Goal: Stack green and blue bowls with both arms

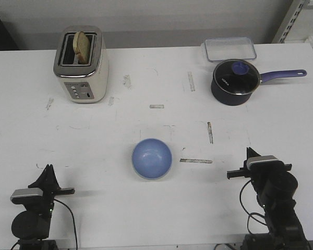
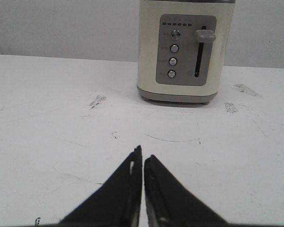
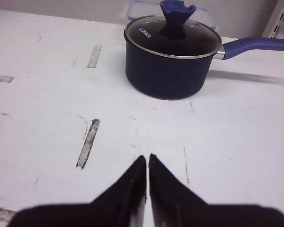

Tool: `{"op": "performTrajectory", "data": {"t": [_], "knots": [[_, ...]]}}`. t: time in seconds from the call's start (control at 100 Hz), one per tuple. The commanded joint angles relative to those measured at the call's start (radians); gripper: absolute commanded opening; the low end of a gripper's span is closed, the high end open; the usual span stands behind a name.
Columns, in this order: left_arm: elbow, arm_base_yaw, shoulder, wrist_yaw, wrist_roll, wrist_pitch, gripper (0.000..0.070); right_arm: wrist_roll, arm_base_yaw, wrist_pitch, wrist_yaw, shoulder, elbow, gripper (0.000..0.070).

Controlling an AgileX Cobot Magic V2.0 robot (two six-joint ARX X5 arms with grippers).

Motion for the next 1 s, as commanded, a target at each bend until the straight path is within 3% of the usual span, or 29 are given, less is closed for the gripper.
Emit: {"op": "performTrajectory", "data": {"t": [0.0,0.33,0.52,0.66,0.8,0.99], "knots": [[-0.021,0.001,-0.002,-0.002,0.001,0.016,0.0002,0.003,0.000,0.011,0.000,0.002,0.003,0.0000],[-0.021,0.001,-0.002,-0.002,0.001,0.016,0.0002,0.007,-0.001,0.016,0.010,-0.098,-0.017,0.0000],[-0.021,0.001,-0.002,-0.002,0.001,0.016,0.0002,0.087,-0.001,0.134,0.113,-0.229,-0.186,0.0000],[-0.021,0.001,-0.002,-0.002,0.001,0.016,0.0002,0.148,-0.001,0.178,0.090,-0.375,-0.328,0.0000],[-0.021,0.001,-0.002,-0.002,0.001,0.016,0.0002,0.195,-0.001,0.192,0.014,-0.527,-0.443,0.0000],[-0.020,0.002,0.002,-0.002,0.001,0.023,0.0002,0.212,-0.007,0.169,-0.012,-0.520,-0.449,0.0000]]}}
